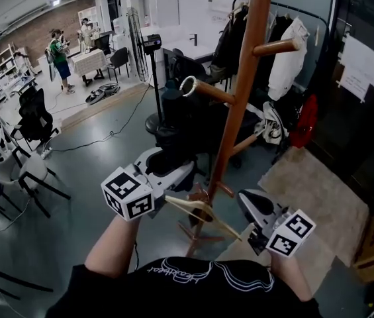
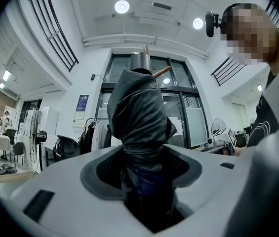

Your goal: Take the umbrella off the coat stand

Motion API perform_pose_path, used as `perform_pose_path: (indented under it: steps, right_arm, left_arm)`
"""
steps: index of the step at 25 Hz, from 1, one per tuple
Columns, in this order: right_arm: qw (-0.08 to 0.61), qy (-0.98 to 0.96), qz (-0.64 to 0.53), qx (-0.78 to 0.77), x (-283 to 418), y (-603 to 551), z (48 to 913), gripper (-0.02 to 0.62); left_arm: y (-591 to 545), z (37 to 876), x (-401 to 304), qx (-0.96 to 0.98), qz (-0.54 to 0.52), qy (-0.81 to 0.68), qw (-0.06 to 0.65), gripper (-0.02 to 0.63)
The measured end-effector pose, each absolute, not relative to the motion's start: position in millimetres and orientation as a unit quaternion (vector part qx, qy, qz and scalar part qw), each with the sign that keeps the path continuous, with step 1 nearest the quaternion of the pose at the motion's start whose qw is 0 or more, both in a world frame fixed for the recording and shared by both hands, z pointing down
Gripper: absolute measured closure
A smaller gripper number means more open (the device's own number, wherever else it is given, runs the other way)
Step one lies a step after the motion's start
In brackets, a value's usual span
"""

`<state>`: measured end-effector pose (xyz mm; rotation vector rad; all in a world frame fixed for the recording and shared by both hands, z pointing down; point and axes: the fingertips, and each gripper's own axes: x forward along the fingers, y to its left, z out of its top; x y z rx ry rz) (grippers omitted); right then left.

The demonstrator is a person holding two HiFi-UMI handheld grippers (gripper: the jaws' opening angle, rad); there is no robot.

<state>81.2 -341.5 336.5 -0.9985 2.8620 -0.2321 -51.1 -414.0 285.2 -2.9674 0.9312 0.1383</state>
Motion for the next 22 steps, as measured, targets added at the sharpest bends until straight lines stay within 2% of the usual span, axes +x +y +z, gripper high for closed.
perform_pose_path:
  steps: [6,22]
  right_arm:
    - [0.085,0.942,-0.069,-0.319,66,-317,325,0.598]
    - [0.107,0.912,-0.112,-0.38,33,-223,356,0.6]
  left_arm:
    - [-387,288,-71,-0.955,0.064,0.291,-0.02,0.385]
    - [-245,356,-85,-0.959,0.066,0.233,-0.147,0.383]
